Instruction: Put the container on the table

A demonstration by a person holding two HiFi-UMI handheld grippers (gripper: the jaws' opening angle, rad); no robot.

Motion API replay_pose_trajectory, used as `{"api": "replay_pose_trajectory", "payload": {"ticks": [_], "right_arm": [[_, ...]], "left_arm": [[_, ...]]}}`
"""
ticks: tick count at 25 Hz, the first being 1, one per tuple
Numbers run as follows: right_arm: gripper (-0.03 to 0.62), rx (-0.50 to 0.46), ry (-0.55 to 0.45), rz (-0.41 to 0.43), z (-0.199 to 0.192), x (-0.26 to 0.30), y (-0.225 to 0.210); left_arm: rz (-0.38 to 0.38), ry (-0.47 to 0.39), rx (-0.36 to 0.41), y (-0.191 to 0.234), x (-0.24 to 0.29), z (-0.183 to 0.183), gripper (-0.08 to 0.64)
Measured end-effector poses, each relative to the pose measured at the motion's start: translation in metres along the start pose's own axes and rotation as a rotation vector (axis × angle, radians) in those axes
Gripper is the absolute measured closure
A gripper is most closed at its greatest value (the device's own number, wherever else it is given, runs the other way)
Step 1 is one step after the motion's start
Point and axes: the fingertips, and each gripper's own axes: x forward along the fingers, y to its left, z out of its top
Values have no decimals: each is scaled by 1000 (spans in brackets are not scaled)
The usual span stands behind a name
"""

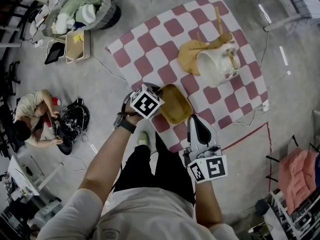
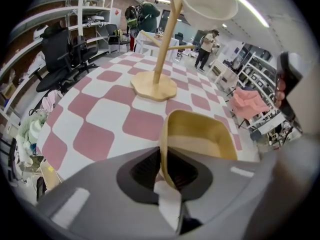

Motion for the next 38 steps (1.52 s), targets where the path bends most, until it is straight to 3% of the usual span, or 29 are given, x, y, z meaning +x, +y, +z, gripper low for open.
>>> {"api": "replay_pose_trajectory", "payload": {"ticks": [9,15,27,38], "right_arm": [[583,4,10,6,1,0,-2],[583,5,-5,12,9,-2,16],[583,18,-60,-10,47,-23,66],[583,-47,-125,-7,98,-48,130]], "left_arm": [[-23,-35,-48,7,-1,4,531],[3,-77,-46,7,-35,5,531],[55,-296,-25,-21,-157,21,554],[30,-528,-38,-66,-274,29,554]]}}
